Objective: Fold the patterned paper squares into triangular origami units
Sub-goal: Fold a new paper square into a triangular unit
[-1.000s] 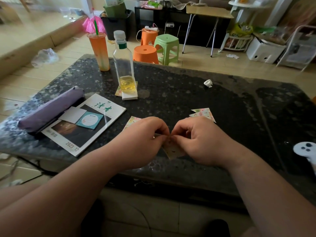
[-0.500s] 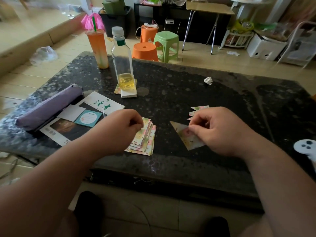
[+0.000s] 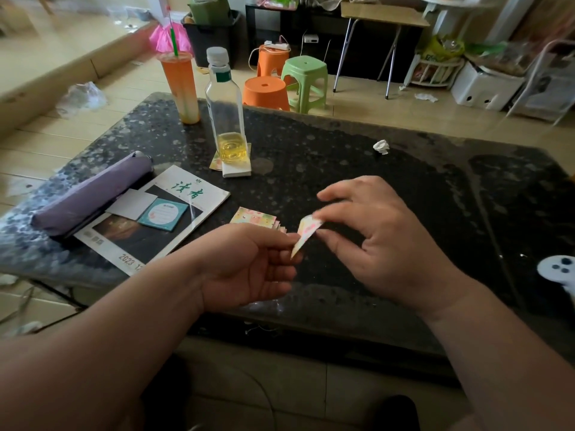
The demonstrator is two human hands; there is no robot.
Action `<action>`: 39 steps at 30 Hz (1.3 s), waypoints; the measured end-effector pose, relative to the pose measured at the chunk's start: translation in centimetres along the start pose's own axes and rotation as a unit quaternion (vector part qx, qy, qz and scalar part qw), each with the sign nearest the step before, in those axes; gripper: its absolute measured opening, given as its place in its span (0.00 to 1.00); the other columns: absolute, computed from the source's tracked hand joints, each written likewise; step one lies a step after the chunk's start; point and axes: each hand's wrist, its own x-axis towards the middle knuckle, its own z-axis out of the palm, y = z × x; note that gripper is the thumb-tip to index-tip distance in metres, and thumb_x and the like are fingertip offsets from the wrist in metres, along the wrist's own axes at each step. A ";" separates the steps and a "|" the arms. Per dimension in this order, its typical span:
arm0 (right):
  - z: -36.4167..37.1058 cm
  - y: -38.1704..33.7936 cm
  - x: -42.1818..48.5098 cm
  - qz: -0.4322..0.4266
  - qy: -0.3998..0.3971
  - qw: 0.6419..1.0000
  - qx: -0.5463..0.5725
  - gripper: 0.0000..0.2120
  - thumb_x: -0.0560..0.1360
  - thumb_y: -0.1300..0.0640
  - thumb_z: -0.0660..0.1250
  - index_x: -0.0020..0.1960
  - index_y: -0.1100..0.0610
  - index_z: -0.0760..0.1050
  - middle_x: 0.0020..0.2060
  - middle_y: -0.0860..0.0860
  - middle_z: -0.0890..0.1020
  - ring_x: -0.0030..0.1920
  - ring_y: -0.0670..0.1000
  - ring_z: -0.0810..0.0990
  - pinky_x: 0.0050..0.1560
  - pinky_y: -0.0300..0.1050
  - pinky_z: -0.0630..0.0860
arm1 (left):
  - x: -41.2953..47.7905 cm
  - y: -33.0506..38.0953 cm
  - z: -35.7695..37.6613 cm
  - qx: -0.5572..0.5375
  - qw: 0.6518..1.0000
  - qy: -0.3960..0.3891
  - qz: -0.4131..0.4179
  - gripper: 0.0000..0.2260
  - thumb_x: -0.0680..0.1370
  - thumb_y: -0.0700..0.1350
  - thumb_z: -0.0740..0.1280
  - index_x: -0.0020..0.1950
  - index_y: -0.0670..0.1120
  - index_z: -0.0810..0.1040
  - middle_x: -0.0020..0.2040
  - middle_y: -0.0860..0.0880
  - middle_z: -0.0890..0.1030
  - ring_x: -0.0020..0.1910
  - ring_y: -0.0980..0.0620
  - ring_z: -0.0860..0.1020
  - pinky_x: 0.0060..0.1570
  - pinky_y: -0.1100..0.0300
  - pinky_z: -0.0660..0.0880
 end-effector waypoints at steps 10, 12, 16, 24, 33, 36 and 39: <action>1.9 -3.3 0.2 0.478 -0.111 0.800 0.345 0.14 0.78 0.47 0.72 0.42 0.57 0.82 0.32 0.51 0.84 0.32 0.49 0.77 0.32 0.43 0.73 | 2.2 -1.9 1.2 -0.056 0.978 0.110 0.171 0.02 0.79 0.40 0.69 0.50 0.42 0.80 0.41 0.45 0.80 0.38 0.52 0.77 0.39 0.57 0.73; 2.7 -3.8 -0.1 0.462 -0.124 0.789 0.385 0.12 0.80 0.53 0.71 0.41 0.60 0.83 0.31 0.52 0.82 0.30 0.48 0.75 0.29 0.41 0.70 | 2.4 -2.0 1.4 -0.059 0.974 0.121 0.185 0.04 0.79 0.39 0.70 0.44 0.42 0.80 0.40 0.43 0.80 0.36 0.49 0.77 0.40 0.53 0.73; 3.1 -4.1 0.0 0.452 -0.109 0.776 0.426 0.12 0.81 0.60 0.68 0.47 0.70 0.80 0.30 0.54 0.80 0.28 0.47 0.73 0.26 0.39 0.69 | 2.4 -1.9 1.4 -0.058 0.973 0.110 0.196 0.04 0.78 0.39 0.69 0.45 0.40 0.79 0.39 0.40 0.78 0.32 0.45 0.75 0.35 0.53 0.75; 2.0 -3.5 0.4 0.450 -0.167 0.770 0.420 0.15 0.80 0.60 0.69 0.34 0.57 0.81 0.25 0.52 0.76 0.25 0.47 0.69 0.24 0.37 0.64 | 2.4 -0.9 0.9 -0.042 0.968 0.141 0.204 0.07 0.77 0.36 0.71 0.39 0.42 0.81 0.33 0.46 0.80 0.31 0.53 0.77 0.33 0.59 0.75; 0.8 -3.0 0.1 0.438 -0.280 0.764 0.383 0.15 0.78 0.59 0.71 0.33 0.56 0.79 0.27 0.53 0.77 0.26 0.47 0.71 0.27 0.38 0.65 | 3.3 0.9 -1.6 -0.065 0.948 0.250 0.185 0.03 0.80 0.42 0.70 0.48 0.45 0.83 0.39 0.50 0.84 0.35 0.54 0.77 0.36 0.58 0.74; 1.0 -2.6 -0.4 0.451 -0.267 0.764 0.377 0.17 0.79 0.58 0.71 0.31 0.54 0.80 0.27 0.52 0.77 0.26 0.46 0.71 0.29 0.39 0.67 | 3.4 1.0 -2.1 -0.025 0.955 0.253 0.153 0.09 0.80 0.49 0.70 0.49 0.43 0.82 0.43 0.47 0.83 0.37 0.51 0.78 0.37 0.56 0.75; 0.8 -2.0 -0.3 0.458 -0.275 0.760 0.371 0.15 0.80 0.58 0.69 0.34 0.55 0.80 0.27 0.50 0.76 0.27 0.46 0.71 0.29 0.40 0.67 | 3.4 0.1 -2.0 0.009 0.989 0.121 0.082 0.23 0.78 0.60 0.68 0.58 0.41 0.78 0.49 0.42 0.83 0.43 0.47 0.81 0.38 0.53 0.79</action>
